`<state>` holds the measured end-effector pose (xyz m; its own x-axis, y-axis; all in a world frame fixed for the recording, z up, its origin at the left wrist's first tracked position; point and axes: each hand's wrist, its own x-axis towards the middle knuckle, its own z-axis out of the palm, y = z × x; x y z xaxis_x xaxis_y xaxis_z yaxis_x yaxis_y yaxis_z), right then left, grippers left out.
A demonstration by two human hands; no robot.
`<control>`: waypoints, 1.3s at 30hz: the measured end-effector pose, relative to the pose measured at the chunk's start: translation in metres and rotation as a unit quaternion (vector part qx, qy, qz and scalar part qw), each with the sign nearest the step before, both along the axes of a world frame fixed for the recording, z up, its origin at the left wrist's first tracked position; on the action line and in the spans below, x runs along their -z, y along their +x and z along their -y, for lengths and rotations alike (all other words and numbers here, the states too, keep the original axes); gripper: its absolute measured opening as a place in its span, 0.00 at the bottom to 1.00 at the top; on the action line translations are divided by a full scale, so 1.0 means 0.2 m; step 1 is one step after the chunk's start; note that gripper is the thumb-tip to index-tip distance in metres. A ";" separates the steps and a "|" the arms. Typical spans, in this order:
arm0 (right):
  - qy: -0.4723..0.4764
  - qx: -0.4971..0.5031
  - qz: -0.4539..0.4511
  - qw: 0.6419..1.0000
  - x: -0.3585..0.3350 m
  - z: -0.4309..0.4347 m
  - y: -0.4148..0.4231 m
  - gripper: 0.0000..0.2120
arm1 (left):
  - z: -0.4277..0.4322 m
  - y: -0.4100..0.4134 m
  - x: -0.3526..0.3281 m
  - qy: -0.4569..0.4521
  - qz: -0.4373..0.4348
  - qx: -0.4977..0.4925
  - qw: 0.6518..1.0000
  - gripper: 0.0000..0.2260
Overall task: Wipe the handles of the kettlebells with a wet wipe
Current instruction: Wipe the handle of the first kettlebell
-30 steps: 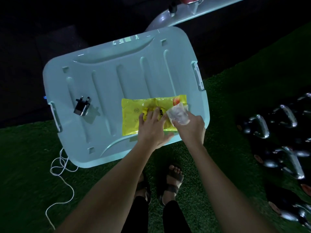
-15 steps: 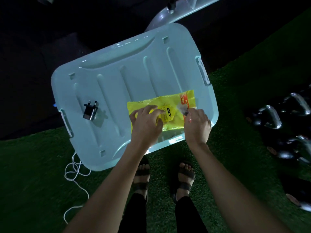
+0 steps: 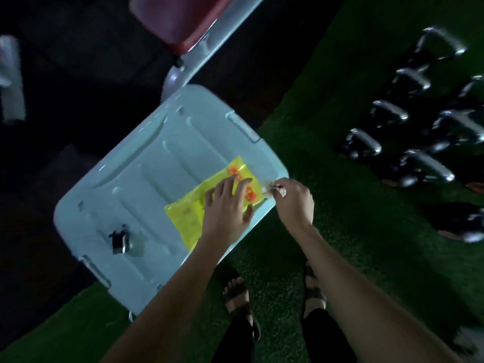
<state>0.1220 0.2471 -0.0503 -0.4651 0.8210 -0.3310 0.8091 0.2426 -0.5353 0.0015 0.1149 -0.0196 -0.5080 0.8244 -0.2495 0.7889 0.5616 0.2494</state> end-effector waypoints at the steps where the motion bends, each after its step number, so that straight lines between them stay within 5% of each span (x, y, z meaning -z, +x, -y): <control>1: -0.001 0.018 -0.006 1.000 -0.04 -0.07 0.08 0.12 | -0.08 0.05 -0.02 0.003 -0.002 0.017 1.000 0.27; 11: -0.024 0.261 -0.056 0.963 -0.13 -0.99 0.93 0.12 | -1.15 0.57 0.02 0.022 0.018 0.122 0.992 0.27; 25: -0.112 0.311 -0.206 0.921 0.81 -1.82 1.14 0.04 | -2.08 0.66 1.13 0.096 0.074 0.127 0.984 0.22; 31: -0.039 0.221 -0.231 0.947 1.21 -1.97 1.03 0.05 | -2.31 0.48 1.51 0.196 0.152 0.136 0.959 0.21; 35: 0.092 0.160 -0.213 0.959 1.37 -2.03 1.00 0.05 | -2.42 0.45 1.65 0.263 0.204 0.160 0.929 0.19; 39: 0.229 0.104 -0.216 0.943 1.47 -2.04 0.96 0.09 | -2.47 0.44 1.69 0.233 0.197 0.239 0.922 0.21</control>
